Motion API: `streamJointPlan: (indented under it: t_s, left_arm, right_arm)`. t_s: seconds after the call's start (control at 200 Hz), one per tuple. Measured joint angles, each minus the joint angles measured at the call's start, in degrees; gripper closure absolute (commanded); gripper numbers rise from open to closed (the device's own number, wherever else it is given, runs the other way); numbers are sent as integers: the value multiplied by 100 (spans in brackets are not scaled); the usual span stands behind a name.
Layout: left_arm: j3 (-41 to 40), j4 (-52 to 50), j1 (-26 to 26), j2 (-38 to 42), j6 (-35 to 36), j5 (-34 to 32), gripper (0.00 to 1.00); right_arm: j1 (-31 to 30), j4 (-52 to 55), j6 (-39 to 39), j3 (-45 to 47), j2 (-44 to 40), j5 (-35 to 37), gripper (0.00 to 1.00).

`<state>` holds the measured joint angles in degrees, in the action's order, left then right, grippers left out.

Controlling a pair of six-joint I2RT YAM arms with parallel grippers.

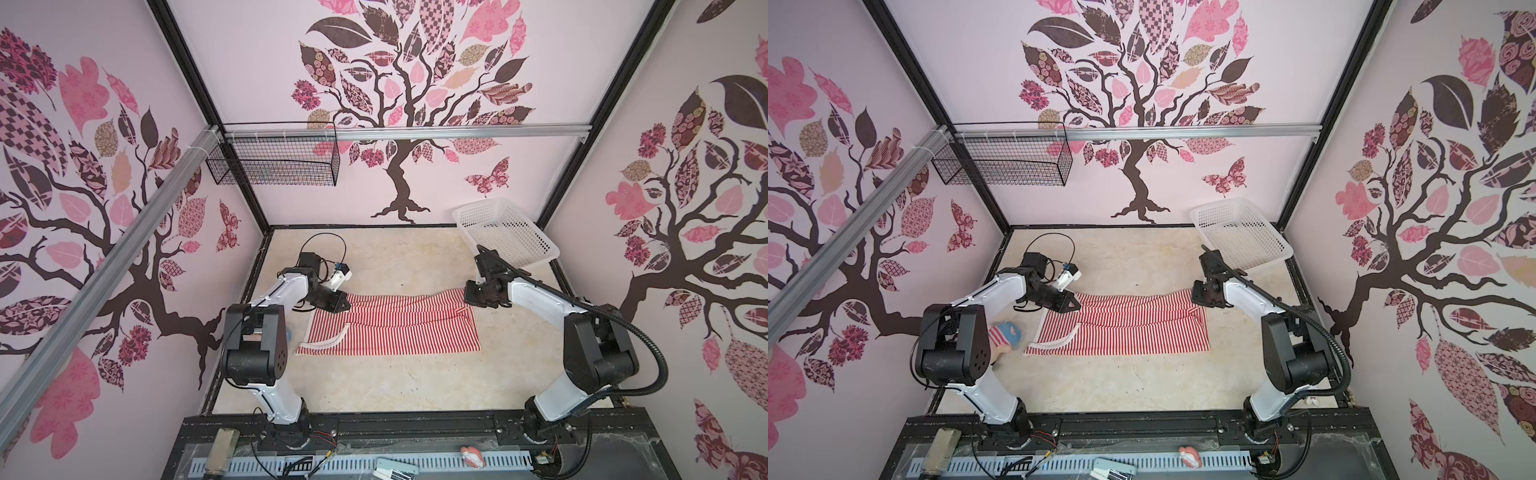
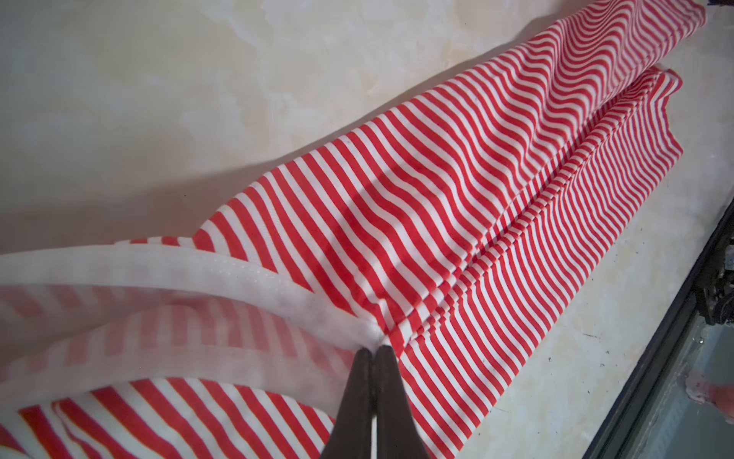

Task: Fold and stack tank tops
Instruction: Fold the tank top at the center of the table.

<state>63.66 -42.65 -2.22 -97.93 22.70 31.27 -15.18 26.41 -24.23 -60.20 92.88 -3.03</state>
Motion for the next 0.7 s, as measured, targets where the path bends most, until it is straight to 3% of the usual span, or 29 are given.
streamJointPlan:
  t_s: [0.265, 0.3, 0.35, 0.41, 0.701]
  left_arm:
    - [-170, 76, 11, 52, 26, -57, 95]
    - [-175, 94, 11, 52, 26, -57, 94]
    - [-192, 109, 9, 52, 33, -55, 92]
    - [-236, 133, 11, 52, 44, -52, 91]
    - [-540, 149, 11, 90, 109, -9, 89]
  right_arm:
    - [0, -98, 0, 219, -68, -28, 88]
    - [0, -107, 0, 236, -70, -35, 83]
    - [0, -122, -33, 254, -68, -59, 66]
    - [0, -160, -11, 264, -68, -114, 61]
    - [0, -533, -168, 431, -31, -713, 61]
